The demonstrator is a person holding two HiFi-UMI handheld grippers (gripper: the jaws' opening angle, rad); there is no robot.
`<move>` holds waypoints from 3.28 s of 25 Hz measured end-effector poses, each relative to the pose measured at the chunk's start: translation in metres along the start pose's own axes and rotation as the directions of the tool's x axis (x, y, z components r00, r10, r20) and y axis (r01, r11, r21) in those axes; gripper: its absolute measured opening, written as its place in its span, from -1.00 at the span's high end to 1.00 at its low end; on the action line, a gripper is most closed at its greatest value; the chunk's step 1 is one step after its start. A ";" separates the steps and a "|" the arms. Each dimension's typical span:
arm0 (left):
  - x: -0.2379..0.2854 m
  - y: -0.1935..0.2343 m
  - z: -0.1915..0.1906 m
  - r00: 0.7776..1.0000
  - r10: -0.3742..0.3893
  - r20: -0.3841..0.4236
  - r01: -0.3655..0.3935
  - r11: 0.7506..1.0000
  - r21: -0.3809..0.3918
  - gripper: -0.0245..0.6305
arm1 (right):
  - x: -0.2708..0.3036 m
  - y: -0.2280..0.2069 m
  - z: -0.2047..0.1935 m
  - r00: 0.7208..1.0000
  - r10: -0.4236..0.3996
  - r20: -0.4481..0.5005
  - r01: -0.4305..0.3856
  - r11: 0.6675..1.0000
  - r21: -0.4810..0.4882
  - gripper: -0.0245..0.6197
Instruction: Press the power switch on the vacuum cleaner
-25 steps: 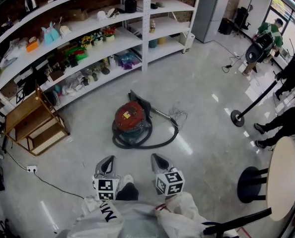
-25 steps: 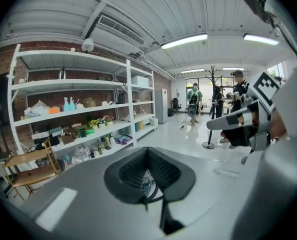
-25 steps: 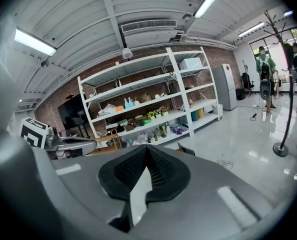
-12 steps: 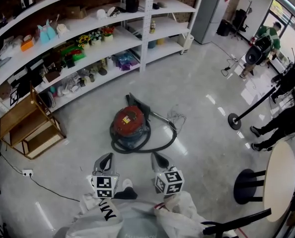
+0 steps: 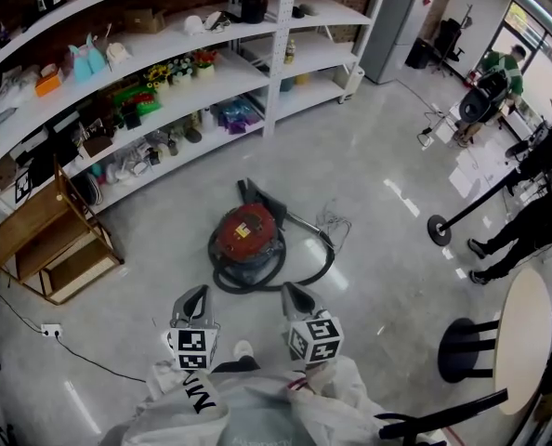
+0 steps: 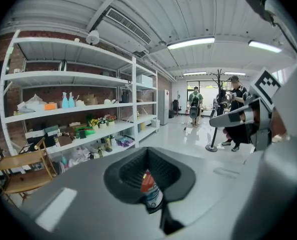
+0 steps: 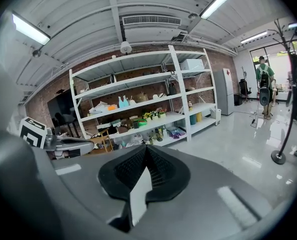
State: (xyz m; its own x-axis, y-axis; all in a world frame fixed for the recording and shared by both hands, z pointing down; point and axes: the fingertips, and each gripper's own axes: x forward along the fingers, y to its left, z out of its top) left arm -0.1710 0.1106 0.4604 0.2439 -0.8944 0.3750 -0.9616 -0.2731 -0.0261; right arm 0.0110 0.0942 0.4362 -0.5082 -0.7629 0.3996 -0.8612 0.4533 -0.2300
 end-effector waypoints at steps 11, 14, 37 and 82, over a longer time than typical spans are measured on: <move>0.011 0.020 -0.005 1.000 -0.018 -0.002 0.018 0.999 -0.033 0.93 | 0.016 0.002 0.007 0.999 -0.039 -0.019 0.039 0.999 -0.021 0.92; 0.013 0.021 -0.006 1.000 -0.026 -0.002 0.026 0.999 -0.041 0.93 | 0.017 0.003 0.011 0.999 -0.045 -0.020 0.045 0.999 -0.026 0.92; 0.043 0.031 0.008 1.000 -0.024 0.013 0.025 0.999 -0.042 0.93 | 0.047 -0.013 0.030 0.999 -0.039 -0.006 0.039 0.999 -0.035 0.92; 0.207 0.027 0.070 0.993 0.085 -0.085 -0.086 0.996 -0.007 0.93 | 0.175 -0.149 0.094 0.994 0.083 -0.065 -0.082 0.996 0.016 0.92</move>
State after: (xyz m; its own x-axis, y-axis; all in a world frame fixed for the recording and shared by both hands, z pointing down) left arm -0.1378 -0.1064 0.4722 0.1497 -0.8810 0.4488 -0.9798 -0.1930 -0.0522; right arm 0.0496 -0.1501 0.4571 -0.5767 -0.6908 0.4361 -0.8164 0.5073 -0.2761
